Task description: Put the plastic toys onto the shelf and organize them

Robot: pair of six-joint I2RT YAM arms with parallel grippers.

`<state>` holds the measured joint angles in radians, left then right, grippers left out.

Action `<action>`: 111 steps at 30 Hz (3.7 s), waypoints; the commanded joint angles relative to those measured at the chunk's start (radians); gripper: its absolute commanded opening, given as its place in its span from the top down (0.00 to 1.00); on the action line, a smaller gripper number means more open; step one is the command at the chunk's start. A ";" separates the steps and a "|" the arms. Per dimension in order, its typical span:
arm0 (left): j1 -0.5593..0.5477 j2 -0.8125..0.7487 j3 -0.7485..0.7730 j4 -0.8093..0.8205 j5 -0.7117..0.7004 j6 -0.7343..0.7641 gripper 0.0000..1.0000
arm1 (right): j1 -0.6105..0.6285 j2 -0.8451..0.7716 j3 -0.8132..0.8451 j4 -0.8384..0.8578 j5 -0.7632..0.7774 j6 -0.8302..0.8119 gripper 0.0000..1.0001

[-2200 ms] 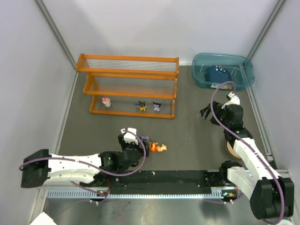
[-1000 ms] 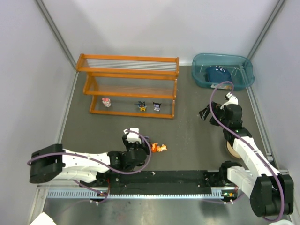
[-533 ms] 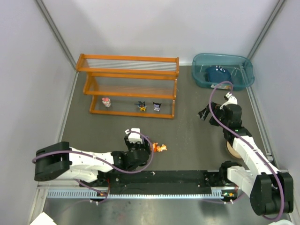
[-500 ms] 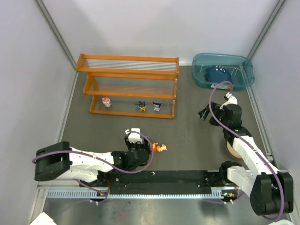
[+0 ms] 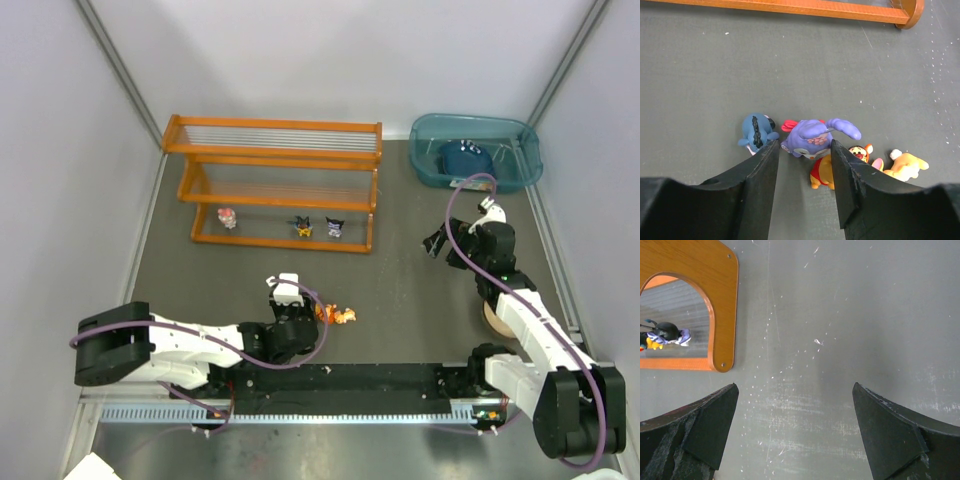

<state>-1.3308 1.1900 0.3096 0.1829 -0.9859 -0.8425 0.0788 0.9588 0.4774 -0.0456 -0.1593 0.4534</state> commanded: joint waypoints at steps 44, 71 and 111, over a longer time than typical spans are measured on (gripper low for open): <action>-0.002 0.008 -0.017 0.087 0.021 0.023 0.74 | 0.010 -0.002 0.004 0.036 -0.008 -0.013 0.01; -0.002 -0.006 -0.033 0.115 0.070 0.023 0.58 | 0.010 0.006 0.004 0.036 -0.003 -0.010 0.01; -0.002 0.051 -0.076 0.199 0.026 0.063 0.41 | 0.010 0.026 0.006 0.038 -0.005 -0.012 0.01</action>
<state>-1.3312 1.2465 0.2455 0.3550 -0.9249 -0.7822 0.0788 0.9779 0.4774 -0.0456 -0.1593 0.4534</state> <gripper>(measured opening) 0.572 0.987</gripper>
